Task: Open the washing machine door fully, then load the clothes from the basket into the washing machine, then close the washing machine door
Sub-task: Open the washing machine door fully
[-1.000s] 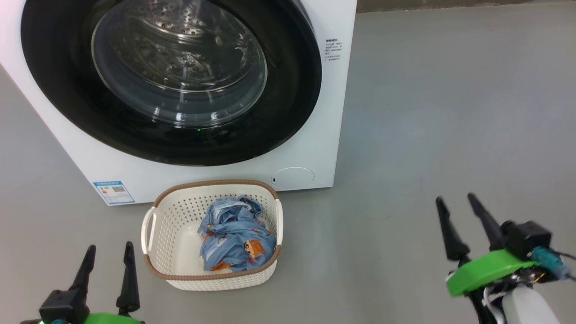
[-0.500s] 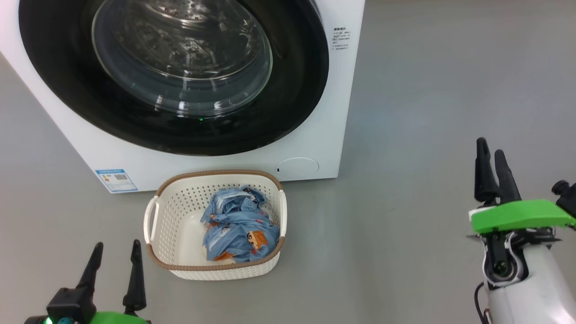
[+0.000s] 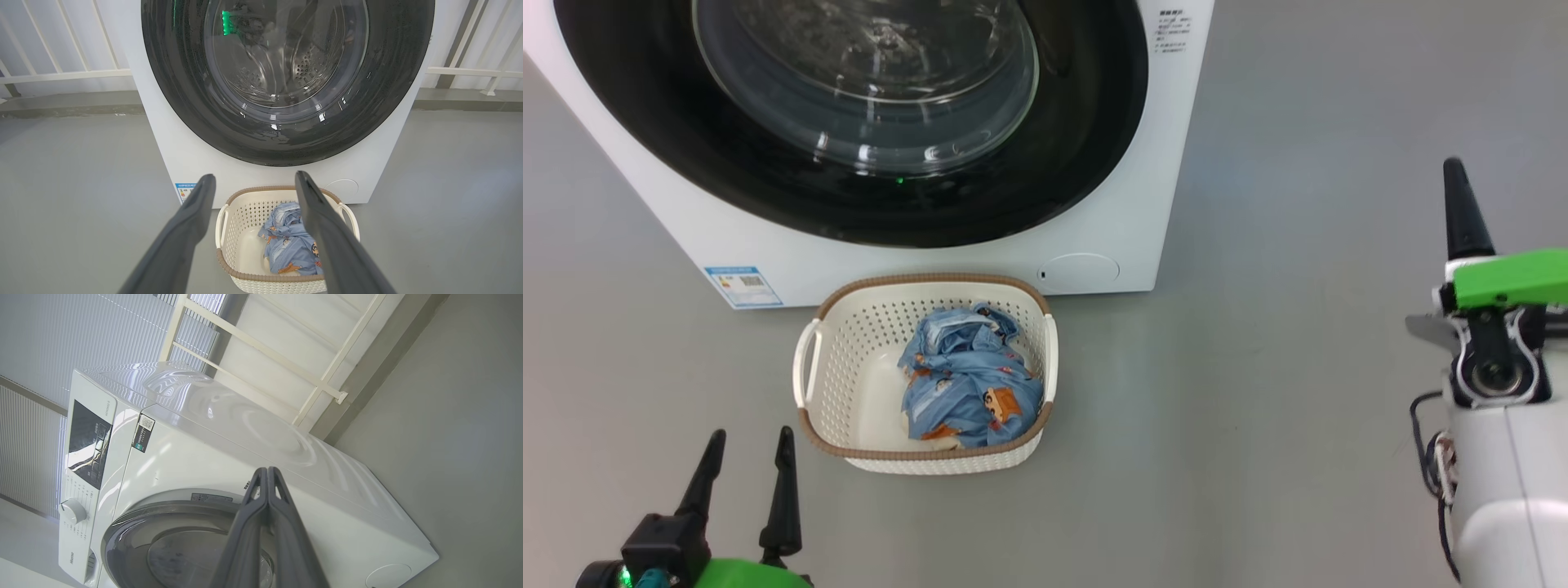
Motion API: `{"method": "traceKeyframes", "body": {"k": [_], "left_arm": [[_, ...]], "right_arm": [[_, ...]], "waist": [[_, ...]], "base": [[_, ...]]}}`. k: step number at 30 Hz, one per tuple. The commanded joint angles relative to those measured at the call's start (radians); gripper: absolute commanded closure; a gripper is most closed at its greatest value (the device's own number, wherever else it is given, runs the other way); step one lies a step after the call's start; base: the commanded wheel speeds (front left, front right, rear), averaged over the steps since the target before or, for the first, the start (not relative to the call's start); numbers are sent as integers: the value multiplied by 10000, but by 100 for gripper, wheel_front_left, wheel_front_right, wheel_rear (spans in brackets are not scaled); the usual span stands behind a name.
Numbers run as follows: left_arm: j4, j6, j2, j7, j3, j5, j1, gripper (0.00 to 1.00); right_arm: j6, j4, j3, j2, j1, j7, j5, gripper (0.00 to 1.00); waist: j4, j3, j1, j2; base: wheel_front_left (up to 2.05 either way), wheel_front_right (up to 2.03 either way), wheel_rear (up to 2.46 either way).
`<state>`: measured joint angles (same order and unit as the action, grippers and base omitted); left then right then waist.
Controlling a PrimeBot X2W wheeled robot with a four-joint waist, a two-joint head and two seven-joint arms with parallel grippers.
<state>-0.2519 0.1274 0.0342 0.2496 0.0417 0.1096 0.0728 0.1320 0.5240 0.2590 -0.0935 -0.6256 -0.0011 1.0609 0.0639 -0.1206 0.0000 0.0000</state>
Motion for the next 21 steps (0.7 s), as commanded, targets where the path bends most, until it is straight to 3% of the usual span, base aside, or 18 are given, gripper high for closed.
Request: {"method": "traceKeyframes", "body": {"k": [1, 9, 21], "left_arm": [[310, -3, 163, 122, 238, 115, 449, 0], [384, -71, 162, 122, 50, 281, 735, 0], [544, -149, 161, 122, -329, 511, 1252, 0]], "right_arm": [[-13, -80, -99, -92, -669, 377, 236, 100], [-13, 863, 179, -396, -2313, 2366, 833, 100], [-13, 2391, 462, -758, -4487, 4794, 453, 100]], "waist": [[102, -229, 0, 0], [197, -823, 0, 0], [375, -1665, 0, 0]], "base": [[0, 0, 0], [0, 0, 0], [0, 0, 0]]}}
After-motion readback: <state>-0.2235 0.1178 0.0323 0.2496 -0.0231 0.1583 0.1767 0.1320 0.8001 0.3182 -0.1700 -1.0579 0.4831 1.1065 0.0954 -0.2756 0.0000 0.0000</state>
